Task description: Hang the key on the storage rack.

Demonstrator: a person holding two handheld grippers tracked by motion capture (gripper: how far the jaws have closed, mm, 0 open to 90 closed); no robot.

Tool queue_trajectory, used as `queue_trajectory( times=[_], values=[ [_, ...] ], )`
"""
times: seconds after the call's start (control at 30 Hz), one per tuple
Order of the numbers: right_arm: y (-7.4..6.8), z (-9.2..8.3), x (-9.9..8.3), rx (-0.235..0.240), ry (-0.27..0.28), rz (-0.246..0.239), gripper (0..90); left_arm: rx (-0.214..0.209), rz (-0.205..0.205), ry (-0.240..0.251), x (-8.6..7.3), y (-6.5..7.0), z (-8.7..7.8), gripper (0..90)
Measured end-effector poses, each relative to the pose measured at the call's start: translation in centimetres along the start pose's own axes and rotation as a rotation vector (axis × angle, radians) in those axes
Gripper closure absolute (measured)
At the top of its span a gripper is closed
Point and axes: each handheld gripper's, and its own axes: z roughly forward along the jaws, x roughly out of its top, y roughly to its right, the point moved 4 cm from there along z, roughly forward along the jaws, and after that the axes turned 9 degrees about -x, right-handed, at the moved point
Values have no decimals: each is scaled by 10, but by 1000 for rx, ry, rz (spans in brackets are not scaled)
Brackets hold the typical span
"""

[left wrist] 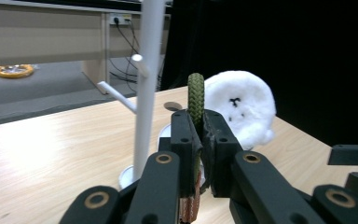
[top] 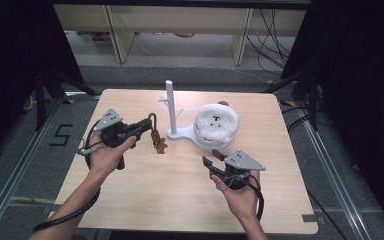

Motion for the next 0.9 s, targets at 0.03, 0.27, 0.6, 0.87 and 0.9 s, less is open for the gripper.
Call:
queue_trajectory(
  times=[0.03,0.27,0.6,0.87,0.9],
  values=[
    [1,-1,-1,-7,-4,-11,569,8,0,3,0,-2,-1,836],
    [5,-3,-6,-17,-3,-3,568,78,13,-2,2,-14,-6,836],
    [8,-6,-13,-22,-15,41,567,160,19,-8,6,-29,1,836],
    [14,-10,-16,-49,-17,42,567,172,33,-10,11,-29,17,836],
    [14,-11,-16,-50,-13,44,567,175,33,-11,12,-29,19,836]
  ],
)
